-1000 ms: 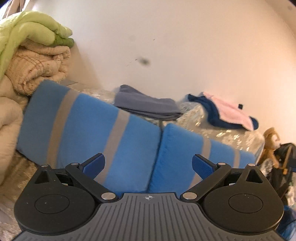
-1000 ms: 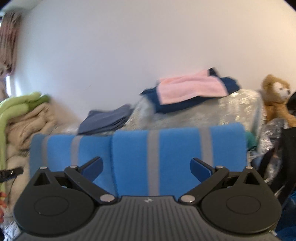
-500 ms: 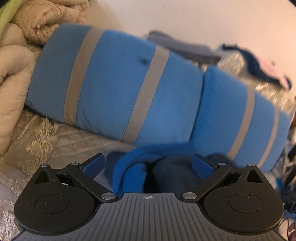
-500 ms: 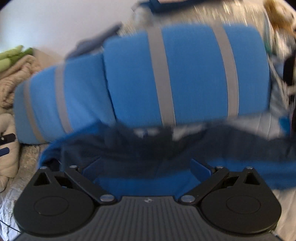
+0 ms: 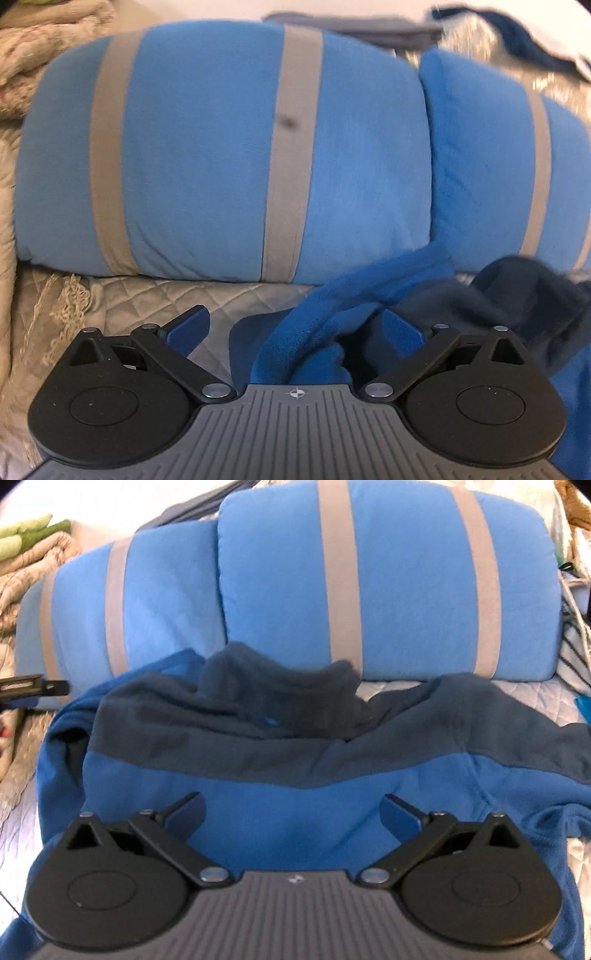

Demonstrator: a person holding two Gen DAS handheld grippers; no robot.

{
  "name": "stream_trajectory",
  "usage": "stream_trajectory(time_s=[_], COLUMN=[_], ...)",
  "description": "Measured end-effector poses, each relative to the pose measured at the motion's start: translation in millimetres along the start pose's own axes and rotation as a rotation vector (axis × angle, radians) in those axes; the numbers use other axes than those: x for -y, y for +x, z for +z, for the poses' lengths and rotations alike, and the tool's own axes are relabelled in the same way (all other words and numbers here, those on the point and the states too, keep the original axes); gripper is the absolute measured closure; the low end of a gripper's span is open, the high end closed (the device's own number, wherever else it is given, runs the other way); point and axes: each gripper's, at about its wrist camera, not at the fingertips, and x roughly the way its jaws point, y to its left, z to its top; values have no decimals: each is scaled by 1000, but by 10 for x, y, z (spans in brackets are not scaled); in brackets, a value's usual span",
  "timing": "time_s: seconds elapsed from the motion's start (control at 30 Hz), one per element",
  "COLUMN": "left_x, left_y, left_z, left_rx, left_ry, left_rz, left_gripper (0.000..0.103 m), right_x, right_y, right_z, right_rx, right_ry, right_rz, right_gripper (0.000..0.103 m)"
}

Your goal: Fold clothes

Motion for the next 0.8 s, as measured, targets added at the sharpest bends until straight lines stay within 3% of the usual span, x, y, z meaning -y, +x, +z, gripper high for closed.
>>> stream_trajectory(time_s=[0.27, 0.5, 0.53, 0.6, 0.67, 0.8], left_x=[210, 503, 490, 454, 495, 578], left_y=[323, 608, 637, 674, 646, 383], left_z=[136, 152, 148, 138, 126, 185], left_rx=[-45, -81, -98, -132, -132, -27], left_ry=[53, 214, 195, 147, 155, 155], left_rz=[3, 78, 56, 1, 20, 46], left_gripper=[2, 2, 9, 67, 91, 94], right_x=[-34, -6, -5, -7, -15, -32], right_y=[114, 170, 172, 173, 187, 202], right_z=[-36, -46, -47, -47, -46, -50], right_rx=[-63, -98, -97, -90, -91, -90], right_ry=[-13, 0, 1, 2, -3, -13], right_rz=[20, 15, 11, -4, -10, -9], right_gripper=[1, 1, 1, 1, 1, 1])
